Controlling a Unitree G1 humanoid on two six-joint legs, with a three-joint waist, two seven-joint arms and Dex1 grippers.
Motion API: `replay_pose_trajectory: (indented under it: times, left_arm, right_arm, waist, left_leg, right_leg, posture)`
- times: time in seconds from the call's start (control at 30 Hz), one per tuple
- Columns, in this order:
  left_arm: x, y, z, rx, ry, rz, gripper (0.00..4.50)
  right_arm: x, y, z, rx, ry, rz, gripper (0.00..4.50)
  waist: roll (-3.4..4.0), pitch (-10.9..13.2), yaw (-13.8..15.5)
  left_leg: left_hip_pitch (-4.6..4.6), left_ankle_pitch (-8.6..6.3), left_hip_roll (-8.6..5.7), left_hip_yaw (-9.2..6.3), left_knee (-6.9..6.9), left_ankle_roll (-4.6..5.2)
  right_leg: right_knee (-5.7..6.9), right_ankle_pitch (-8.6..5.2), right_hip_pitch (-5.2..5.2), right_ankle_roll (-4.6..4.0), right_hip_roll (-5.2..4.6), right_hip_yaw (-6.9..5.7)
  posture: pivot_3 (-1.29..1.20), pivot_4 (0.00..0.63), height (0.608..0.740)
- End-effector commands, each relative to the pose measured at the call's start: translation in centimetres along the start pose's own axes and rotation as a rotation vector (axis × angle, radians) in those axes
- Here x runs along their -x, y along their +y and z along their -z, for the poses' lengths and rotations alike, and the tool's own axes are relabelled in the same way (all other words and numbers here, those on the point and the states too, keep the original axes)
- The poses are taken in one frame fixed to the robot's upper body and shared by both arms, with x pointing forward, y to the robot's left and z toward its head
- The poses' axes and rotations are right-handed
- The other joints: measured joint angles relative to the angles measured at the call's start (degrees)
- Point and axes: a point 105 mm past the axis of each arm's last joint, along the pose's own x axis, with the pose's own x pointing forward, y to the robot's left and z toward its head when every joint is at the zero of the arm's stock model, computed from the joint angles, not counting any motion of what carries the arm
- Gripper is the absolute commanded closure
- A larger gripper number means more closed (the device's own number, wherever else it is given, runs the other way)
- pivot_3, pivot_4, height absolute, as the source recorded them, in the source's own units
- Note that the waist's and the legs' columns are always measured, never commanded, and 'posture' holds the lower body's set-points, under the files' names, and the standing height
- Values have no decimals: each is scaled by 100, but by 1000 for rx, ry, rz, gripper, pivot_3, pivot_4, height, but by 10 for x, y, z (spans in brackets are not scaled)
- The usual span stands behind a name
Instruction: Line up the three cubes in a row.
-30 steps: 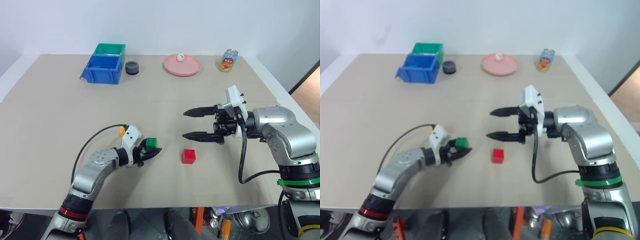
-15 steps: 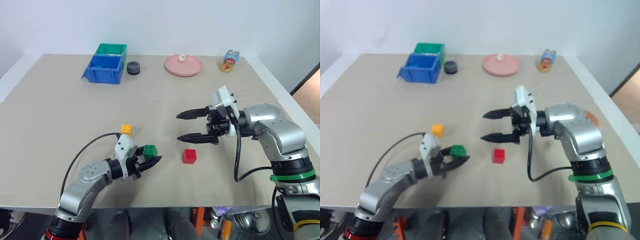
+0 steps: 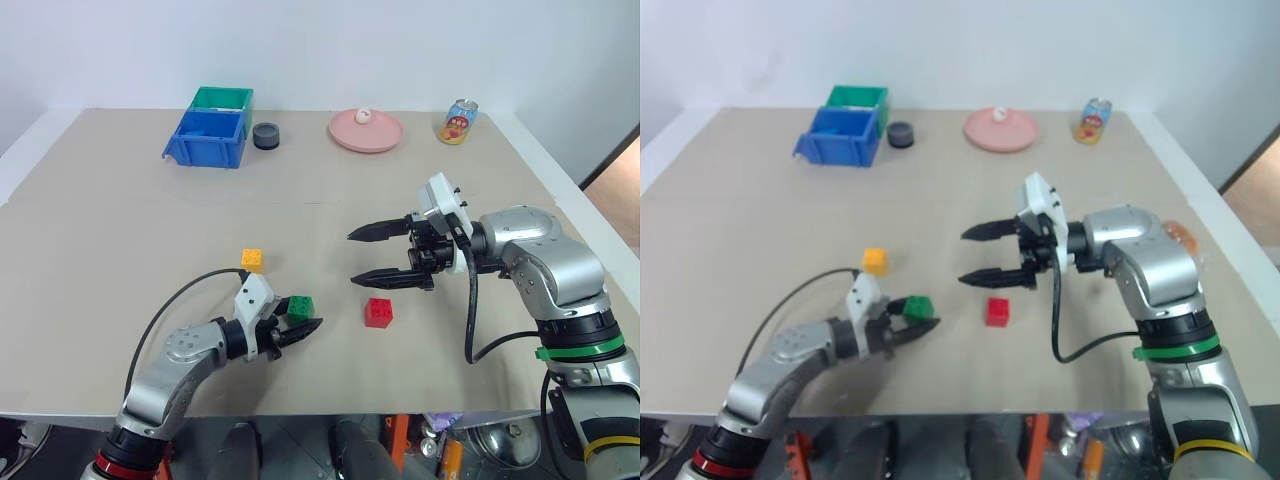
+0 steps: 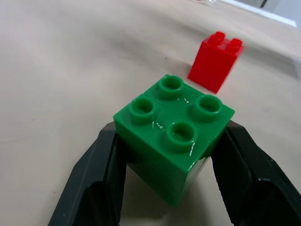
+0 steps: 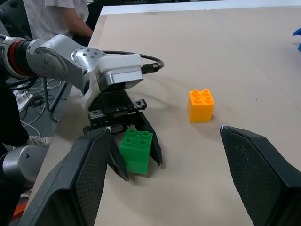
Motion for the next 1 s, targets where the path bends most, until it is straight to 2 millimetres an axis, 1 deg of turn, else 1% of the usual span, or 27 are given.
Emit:
replay_pose_trajectory:
  times: [0.03,0.2,0.33,0.53,0.77,1.0]
  left_arm:
    - [-5,-2,-6,-15,-26,-5,2476]
    - [-2,-1,-5,-13,-25,-34,2476]
    - [1,2,-3,-10,-17,-58,2476]
    - [3,5,-2,-4,-10,-76,2476]
    - [1,7,0,-1,-3,-82,2476]
    - [-2,11,2,-5,2,-93,2476]
  right_arm:
    - [6,0,-9,36,-12,4,654]
    - [13,3,-10,38,-5,-8,654]
    - [24,6,-4,41,34,12,654]
    - [37,7,0,22,45,58,654]
    - [36,10,0,17,48,56,654]
    - [42,14,6,-4,56,66,654]
  waist:
    - [0,0,0]
    - [0,0,2]
    - [-1,0,3]
    - [2,-1,-9]
    - [2,-1,-2]
    - [3,-2,2]
  left_leg:
    - [0,0,0,0,0,0]
    - [0,0,0,0,0,0]
    - [0,0,0,0,0,0]
    - [2,0,0,1,0,0]
    - [3,0,0,1,1,1]
    - [3,1,0,1,2,1]
  right_leg:
    - [0,0,0,0,0,0]
    - [0,1,0,1,0,0]
    - [0,0,1,1,-1,0]
    - [0,1,0,-1,0,0]
    - [0,3,1,-1,0,0]
    - [0,3,2,-1,-1,0]
  posture:
    - [0,150,740]
    - [0,150,740]
    - [0,150,740]
    - [0,150,740]
    - [0,150,740]
    - [0,150,740]
